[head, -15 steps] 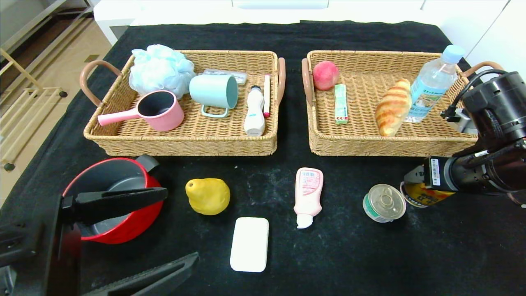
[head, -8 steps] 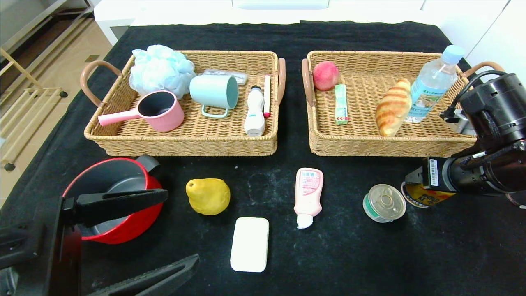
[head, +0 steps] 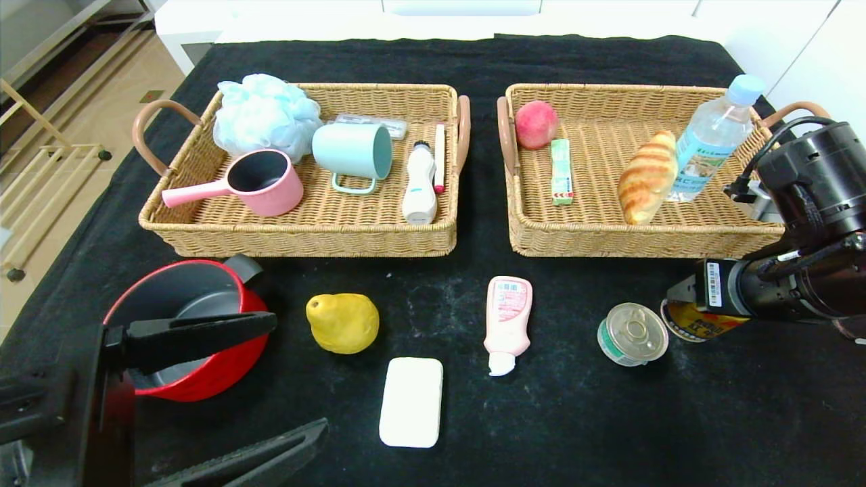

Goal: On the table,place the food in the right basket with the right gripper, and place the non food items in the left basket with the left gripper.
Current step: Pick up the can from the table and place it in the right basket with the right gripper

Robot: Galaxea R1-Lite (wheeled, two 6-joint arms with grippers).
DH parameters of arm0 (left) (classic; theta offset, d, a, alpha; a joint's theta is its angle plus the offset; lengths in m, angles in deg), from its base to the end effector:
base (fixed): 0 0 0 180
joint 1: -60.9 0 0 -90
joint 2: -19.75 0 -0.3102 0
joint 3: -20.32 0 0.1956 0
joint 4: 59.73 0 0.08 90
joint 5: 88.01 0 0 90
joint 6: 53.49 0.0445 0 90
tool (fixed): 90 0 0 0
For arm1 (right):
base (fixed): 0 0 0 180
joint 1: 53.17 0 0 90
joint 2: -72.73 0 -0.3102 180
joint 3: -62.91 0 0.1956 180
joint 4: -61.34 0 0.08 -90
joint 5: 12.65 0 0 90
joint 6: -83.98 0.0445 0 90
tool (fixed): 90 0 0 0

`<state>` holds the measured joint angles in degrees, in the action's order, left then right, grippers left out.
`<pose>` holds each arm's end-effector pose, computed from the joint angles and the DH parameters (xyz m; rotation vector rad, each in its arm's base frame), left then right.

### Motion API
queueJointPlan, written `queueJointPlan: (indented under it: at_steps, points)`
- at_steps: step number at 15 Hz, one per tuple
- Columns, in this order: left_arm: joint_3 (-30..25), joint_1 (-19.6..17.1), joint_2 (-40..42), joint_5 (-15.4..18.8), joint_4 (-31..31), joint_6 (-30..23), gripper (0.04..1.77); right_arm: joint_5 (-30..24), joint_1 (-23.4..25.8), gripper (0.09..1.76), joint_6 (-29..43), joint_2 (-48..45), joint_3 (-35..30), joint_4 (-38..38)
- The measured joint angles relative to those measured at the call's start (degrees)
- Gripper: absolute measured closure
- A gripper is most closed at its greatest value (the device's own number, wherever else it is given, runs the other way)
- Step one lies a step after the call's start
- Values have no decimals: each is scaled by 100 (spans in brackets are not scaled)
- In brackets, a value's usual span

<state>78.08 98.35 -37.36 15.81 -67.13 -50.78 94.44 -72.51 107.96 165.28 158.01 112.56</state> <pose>0.1122 -0.0993 0.2482 0.0690 0.0981 -0.8965 0.2781 0.0837 0.2266 0.1301 0.7951 -0.1312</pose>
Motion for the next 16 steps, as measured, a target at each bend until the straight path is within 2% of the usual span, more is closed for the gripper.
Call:
queueJointPlan:
  at_steps: [4, 9, 16]
  points:
    - [-6, 0, -11, 0, 2, 0, 9, -1, -33, 63, -33, -165, 30, 110]
    - [-22, -2, -24, -2, 2, -7, 9, 11, -105, 64, -389, -573, 380, 96]
    - [-23, -9, -30, -74, -1, -18, 9, -23, -894, 64, -712, -866, 1101, 38]
